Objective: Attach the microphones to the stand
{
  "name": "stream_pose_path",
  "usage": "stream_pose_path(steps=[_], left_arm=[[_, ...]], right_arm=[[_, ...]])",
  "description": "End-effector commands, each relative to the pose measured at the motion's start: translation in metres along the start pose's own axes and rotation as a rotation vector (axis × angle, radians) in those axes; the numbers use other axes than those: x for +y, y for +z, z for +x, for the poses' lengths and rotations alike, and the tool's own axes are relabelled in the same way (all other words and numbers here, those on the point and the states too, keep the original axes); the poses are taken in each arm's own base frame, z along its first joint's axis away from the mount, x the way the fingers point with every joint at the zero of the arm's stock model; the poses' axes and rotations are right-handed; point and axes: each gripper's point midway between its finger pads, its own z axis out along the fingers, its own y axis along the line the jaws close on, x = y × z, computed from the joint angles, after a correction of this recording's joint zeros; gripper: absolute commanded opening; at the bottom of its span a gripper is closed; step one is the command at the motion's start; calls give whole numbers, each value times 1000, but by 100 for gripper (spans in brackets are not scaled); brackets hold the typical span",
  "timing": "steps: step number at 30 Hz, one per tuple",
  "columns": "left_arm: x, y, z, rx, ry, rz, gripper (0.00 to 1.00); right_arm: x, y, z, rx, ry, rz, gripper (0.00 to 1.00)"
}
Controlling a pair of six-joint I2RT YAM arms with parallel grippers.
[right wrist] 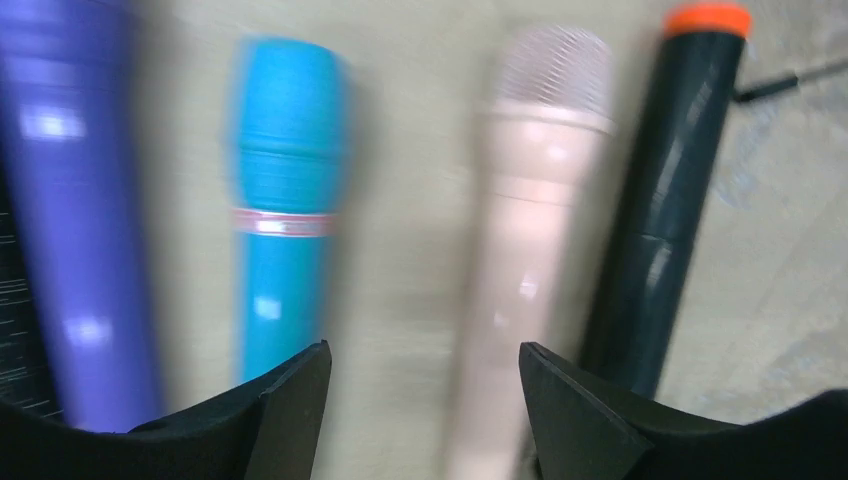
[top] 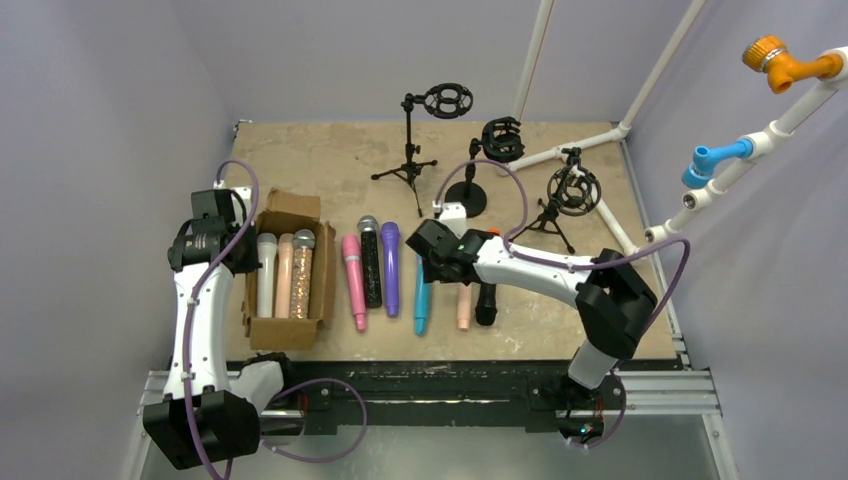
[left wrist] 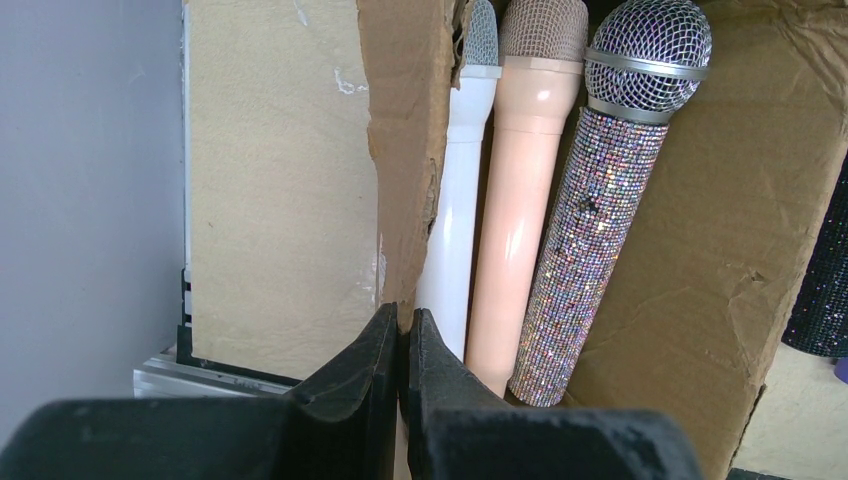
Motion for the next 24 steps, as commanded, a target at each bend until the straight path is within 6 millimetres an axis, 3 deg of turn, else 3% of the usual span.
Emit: stream_pose_path(steps=[1,4,6,9,10,13,15,18,24], left_arm=[[-1,-8,-17,-88,3,6,0],[-1,-9,-16,-87,-5,9,0],[-2,-10,-16,-87,-11,11,0],[-4,-11,-15,-83,-22,20,0],[-4,-12,-15,-80,-25,22,0],[-5,-15,-15,-79,-30,27,0],[-6,-17,-14,-82,-37,29,0],[-7,-18,-14,-86,-41,35,0],[-8,-22,-15,-104,-40,42,0]], right_arm=[[66,-88,-69,-209,35,-192,72],[123,-128,-90,-259,30,-362,68],[161,-143,-97,-256,31,-469,64],[219,-156,-98,-219,4,-601,60],[237,-151,-93,-206,-23,-609,59],[278,-153,-90,-190,-62,-659,58],[298,-153,-92,-179,-61,-695,58],[320,-143,-78,-116,-63,-750,58],[338,-116,-56,-28,-67,-762,58]])
